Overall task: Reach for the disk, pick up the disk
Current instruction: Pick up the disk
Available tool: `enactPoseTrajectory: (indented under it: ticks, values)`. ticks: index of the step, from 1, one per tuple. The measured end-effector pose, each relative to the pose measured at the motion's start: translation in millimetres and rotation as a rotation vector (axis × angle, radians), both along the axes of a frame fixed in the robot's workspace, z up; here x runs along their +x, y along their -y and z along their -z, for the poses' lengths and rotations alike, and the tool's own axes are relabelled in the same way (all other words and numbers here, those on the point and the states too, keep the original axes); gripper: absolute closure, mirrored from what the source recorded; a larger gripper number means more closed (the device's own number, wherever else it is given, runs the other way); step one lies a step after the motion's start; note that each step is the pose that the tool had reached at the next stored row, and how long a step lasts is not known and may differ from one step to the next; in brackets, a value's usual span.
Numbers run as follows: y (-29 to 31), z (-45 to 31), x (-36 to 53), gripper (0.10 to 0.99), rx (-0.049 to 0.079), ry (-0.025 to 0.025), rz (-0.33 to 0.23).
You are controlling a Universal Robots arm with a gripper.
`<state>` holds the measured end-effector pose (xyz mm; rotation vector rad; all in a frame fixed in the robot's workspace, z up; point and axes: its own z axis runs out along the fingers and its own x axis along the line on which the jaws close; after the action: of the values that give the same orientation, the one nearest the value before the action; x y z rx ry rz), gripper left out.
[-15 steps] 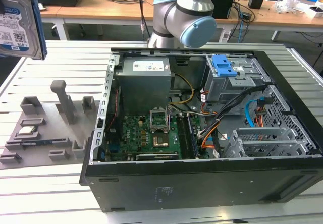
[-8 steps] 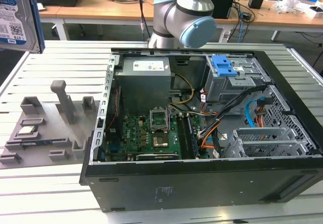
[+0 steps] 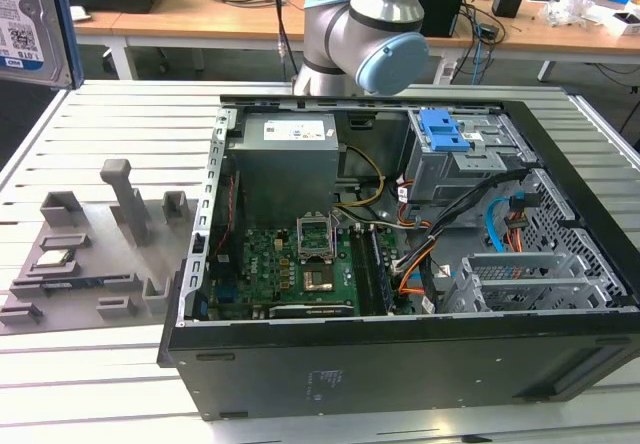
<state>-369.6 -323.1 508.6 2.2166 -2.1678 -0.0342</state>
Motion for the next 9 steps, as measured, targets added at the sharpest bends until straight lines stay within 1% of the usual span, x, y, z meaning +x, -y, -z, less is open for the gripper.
enactPoseTrajectory:
  ticks: [3, 4, 8, 9]
  values:
    - [-0.3, -8.0, 0.1, 0.725, 0.000, -0.0003, 0.000]
    - [-0.5, -11.8, 0.1, 0.725, 0.000, -0.0002, 0.000]
    - [-0.8, -20.0, 0.1, 0.725, 0.000, -0.0005, 0.000]
    - [-1.0, -24.5, 0.2, 0.725, 0.000, -0.0004, 0.000]
